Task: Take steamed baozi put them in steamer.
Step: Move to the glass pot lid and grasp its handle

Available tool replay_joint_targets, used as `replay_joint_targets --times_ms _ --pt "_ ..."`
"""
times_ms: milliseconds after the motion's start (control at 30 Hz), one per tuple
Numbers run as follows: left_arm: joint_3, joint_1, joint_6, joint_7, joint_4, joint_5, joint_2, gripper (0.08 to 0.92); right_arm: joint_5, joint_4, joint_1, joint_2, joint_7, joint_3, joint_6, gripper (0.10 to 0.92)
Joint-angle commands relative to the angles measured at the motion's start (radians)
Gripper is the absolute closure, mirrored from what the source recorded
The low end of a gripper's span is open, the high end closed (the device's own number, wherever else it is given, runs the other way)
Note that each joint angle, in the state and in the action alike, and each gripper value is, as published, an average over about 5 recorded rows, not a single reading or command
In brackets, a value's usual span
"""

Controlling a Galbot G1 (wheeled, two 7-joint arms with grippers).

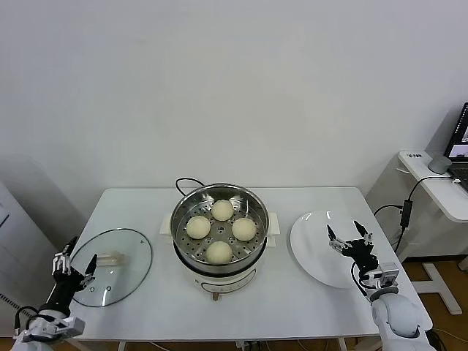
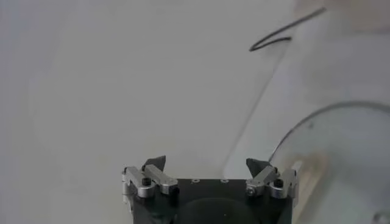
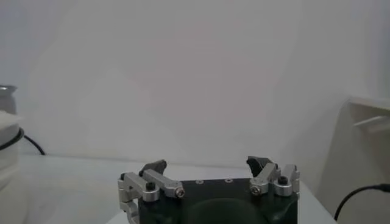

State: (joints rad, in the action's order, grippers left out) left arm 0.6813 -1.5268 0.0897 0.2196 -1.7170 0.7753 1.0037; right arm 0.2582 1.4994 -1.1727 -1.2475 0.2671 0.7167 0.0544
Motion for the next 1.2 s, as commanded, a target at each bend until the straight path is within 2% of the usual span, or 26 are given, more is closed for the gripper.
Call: replay_joint_targets --times_ms 33,267,700,1200 --pt "0.029 0.040 0.182 0.103 0.158 0.594 0.056 0.177 -0.029 -0.010 -0.016 -0.031 0.007 0.023 0.007 0.203" --pt "0.024 0.091 0.175 0.112 0.197 0.626 0.067 0.177 -0.044 -0.024 -0.013 -0.038 0.019 0.019 0.013 0.203" --pt "0.016 0.143 0.150 0.066 0.242 0.500 0.071 0.177 -0.074 -0.067 0.009 -0.039 0.045 -0.006 0.032 0.203" --pt "-0.024 0.237 0.139 0.040 0.311 0.489 0.082 0.177 -0.082 -0.081 0.017 -0.039 0.056 -0.008 0.035 0.203"
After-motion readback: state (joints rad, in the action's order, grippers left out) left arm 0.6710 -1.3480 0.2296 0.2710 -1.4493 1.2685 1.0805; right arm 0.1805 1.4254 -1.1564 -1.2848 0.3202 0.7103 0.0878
